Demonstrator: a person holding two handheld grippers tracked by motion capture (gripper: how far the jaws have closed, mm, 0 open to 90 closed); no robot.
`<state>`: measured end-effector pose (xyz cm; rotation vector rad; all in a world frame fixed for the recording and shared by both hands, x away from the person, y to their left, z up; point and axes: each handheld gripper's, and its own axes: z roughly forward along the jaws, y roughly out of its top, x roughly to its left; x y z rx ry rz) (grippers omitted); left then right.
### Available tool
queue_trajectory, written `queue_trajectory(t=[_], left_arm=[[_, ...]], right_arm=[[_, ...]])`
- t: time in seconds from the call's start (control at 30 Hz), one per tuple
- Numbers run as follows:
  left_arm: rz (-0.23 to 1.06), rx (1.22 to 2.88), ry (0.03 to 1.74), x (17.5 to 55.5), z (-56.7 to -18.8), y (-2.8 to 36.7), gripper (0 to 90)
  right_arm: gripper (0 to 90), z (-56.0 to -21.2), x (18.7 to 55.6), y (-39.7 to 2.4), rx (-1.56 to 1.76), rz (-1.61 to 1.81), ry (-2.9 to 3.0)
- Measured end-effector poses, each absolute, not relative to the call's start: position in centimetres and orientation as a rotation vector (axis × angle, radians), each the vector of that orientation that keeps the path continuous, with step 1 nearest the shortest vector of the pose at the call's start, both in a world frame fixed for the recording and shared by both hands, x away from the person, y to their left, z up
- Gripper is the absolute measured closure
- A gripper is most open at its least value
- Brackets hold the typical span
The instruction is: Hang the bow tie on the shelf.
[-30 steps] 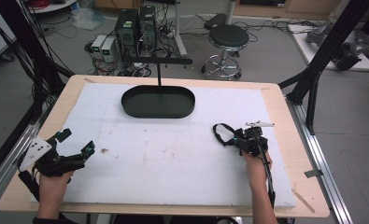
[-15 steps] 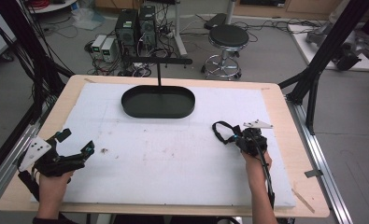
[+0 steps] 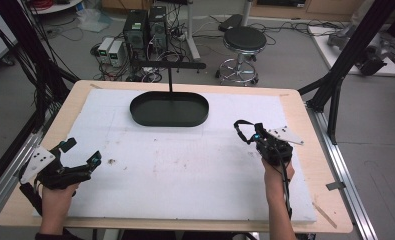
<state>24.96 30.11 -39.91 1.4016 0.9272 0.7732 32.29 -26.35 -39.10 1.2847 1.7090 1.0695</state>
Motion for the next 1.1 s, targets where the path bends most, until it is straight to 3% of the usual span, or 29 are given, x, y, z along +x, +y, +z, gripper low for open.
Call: queue_trajectory(t=[0.53, 1.1], left_arm=[[0.772, 1.393, 0.926, 25.0, -39.9, 30.2, 1.8], [0.771, 1.398, 0.934, 25.1, -40.0, 30.4, 1.8]], right_arm=[[73.7, -32.2, 31.0, -22.0, 1.001, 1.200, 1.588], [73.7, -30.1, 34.6, -18.1, 0.925, 1.302, 1.563]])
